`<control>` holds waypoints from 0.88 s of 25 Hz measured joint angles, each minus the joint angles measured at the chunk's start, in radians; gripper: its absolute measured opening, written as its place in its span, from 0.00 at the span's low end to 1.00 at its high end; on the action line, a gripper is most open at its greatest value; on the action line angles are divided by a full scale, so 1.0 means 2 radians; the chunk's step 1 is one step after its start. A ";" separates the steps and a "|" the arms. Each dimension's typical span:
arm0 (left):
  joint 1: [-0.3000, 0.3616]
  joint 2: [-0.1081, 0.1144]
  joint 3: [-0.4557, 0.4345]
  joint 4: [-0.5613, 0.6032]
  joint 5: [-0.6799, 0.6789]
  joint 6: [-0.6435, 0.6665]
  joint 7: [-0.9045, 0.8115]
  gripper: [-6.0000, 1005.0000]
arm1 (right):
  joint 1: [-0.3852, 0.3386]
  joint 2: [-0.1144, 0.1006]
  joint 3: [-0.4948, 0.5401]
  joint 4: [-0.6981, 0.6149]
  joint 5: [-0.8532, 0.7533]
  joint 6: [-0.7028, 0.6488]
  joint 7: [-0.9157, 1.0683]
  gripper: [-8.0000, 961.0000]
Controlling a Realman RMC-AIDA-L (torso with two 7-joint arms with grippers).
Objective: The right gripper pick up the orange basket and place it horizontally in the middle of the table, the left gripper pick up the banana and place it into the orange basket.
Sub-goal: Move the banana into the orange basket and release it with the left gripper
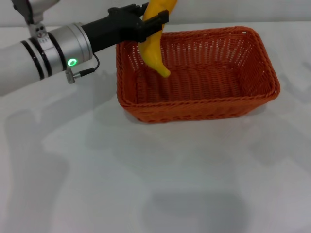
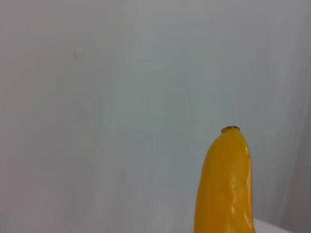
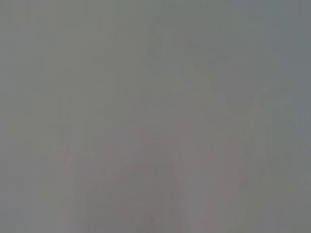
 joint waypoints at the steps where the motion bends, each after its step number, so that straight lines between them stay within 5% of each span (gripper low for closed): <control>1: 0.000 0.000 0.000 0.005 0.000 -0.009 0.003 0.49 | 0.000 0.000 0.000 0.000 0.000 -0.001 0.000 0.89; 22: 0.011 -0.003 0.000 0.073 -0.019 -0.051 0.088 0.54 | -0.001 -0.001 0.002 0.000 -0.001 -0.002 -0.005 0.89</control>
